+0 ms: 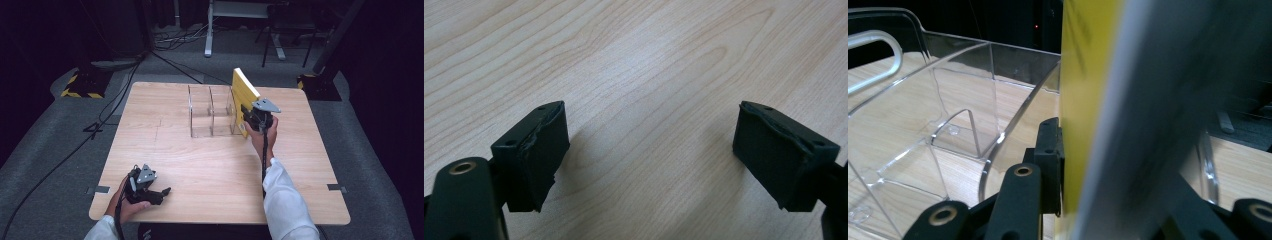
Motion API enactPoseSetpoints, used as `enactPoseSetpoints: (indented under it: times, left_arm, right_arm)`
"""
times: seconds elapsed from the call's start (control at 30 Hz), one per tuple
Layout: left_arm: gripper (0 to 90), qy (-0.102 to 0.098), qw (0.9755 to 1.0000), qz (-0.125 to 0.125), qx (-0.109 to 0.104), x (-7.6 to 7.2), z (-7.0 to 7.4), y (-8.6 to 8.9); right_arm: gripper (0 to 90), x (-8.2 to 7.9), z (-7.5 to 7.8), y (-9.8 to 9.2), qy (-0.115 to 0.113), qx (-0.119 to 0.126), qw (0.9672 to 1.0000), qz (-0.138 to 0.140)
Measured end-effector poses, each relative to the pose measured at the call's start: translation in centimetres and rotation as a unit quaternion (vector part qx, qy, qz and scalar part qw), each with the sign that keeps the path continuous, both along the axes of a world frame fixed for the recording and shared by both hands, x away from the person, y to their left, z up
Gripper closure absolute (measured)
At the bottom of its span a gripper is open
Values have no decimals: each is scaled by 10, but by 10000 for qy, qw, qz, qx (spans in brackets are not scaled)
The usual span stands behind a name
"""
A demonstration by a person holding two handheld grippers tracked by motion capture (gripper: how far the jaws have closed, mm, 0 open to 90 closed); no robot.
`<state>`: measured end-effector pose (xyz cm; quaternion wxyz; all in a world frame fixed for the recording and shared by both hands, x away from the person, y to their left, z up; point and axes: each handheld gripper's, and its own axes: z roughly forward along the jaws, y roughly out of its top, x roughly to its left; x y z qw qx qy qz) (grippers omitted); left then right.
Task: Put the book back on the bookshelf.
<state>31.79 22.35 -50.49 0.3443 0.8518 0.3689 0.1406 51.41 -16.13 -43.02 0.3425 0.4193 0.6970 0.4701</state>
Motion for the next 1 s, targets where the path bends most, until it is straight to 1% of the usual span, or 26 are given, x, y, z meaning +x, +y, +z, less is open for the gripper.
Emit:
enactPoseSetpoints:
  times: [0.07, 0.1, 0.17, 0.3, 0.5, 0.63, 0.7, 1.0]
  left_arm:
    - [154, 1, 10000, 6, -2, 0, 0, 0]
    - [154, 2, 10000, 8, -7, 0, 0, 0]
    - [154, 2, 10000, 9, -6, 0, 0, 0]
    - [154, 4, 10000, 6, -1, 0, 0, 0]
    - [153, 3, 10000, 7, -4, 0, 0, 0]
    - [153, -4, 10000, 5, -7, 0, 0, 0]
    - [153, 6, 10000, 10, 0, 0, 0, 0]
    - [153, 6, 10000, 8, -4, 0, 0, 0]
  right_arm:
    - [727, -1, 1, 0, -11, -13, 10000, -4]
    - [723, -1, 2, -1, 10, -59, 10000, 9]
    - [712, -1, 2, -2, 44, -60, 10000, 48]
    - [696, -3, 2, -5, 76, -35, 10000, 27]
    - [685, -8, 1, -8, 85, -101, 9999, 37]
    - [669, -12, 3, -11, 62, -163, 9998, 96]
    - [664, -14, 5, -12, 57, -134, 9998, 106]
    - [617, -22, 7, -17, 125, -261, 9993, 249]
